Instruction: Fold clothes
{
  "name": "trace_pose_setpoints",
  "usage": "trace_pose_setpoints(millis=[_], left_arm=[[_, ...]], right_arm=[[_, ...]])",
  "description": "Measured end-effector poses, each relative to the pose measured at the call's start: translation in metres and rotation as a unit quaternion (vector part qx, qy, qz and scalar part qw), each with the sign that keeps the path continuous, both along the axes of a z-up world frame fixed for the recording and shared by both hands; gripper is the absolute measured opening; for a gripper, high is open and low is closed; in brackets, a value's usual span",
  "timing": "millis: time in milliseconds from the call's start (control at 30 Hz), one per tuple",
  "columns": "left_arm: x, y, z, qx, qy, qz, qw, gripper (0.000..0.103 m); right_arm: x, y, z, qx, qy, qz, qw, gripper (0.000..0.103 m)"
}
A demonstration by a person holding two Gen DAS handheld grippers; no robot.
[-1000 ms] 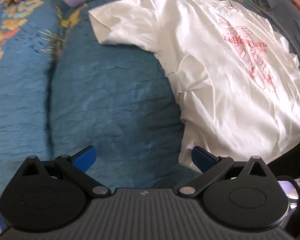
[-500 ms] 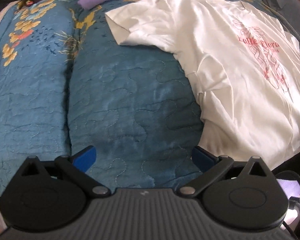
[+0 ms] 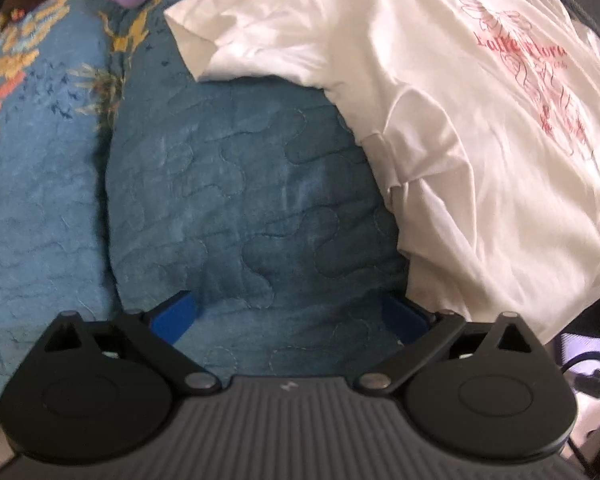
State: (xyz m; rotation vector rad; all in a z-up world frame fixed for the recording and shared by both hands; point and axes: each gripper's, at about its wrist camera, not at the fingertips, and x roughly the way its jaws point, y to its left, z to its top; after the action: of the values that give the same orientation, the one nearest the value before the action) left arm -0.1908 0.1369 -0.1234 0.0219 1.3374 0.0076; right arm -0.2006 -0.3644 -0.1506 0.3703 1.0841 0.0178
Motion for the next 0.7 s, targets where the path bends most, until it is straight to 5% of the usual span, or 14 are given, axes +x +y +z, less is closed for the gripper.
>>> trace_pose_setpoints(millis=[367,400,467,500,567,633,700], left_arm=[[-0.009,-0.011,0.008,-0.011,-0.007,0.011,0.9999,0.08],[-0.01,-0.013,0.009,-0.012,-0.009,0.012,0.9998,0.077],[-0.012,-0.016,0.012,-0.013,-0.013,0.015,0.9997,0.069],[-0.012,-0.015,0.013,-0.013,-0.014,0.018,0.9997,0.061],[-0.014,-0.015,0.017,-0.021,-0.016,0.023,0.9994,0.041],[-0.016,-0.011,0.019,-0.03,-0.013,0.028,0.9991,0.008],[-0.018,-0.008,0.016,-0.03,-0.011,0.031,0.999,0.002]], right_arm=[[0.014,0.0,-0.014,0.018,0.001,0.061,0.998,0.06],[0.016,0.0,-0.015,0.02,0.001,0.068,0.997,0.052],[0.021,0.002,-0.02,0.028,0.017,0.074,0.997,0.018],[0.023,0.003,-0.022,0.032,0.025,0.076,0.996,0.006],[0.024,0.006,-0.023,0.035,0.031,0.082,0.996,0.005],[0.019,0.007,-0.019,0.039,0.024,0.08,0.996,0.005],[0.014,0.005,-0.012,0.049,0.016,0.07,0.996,0.005]])
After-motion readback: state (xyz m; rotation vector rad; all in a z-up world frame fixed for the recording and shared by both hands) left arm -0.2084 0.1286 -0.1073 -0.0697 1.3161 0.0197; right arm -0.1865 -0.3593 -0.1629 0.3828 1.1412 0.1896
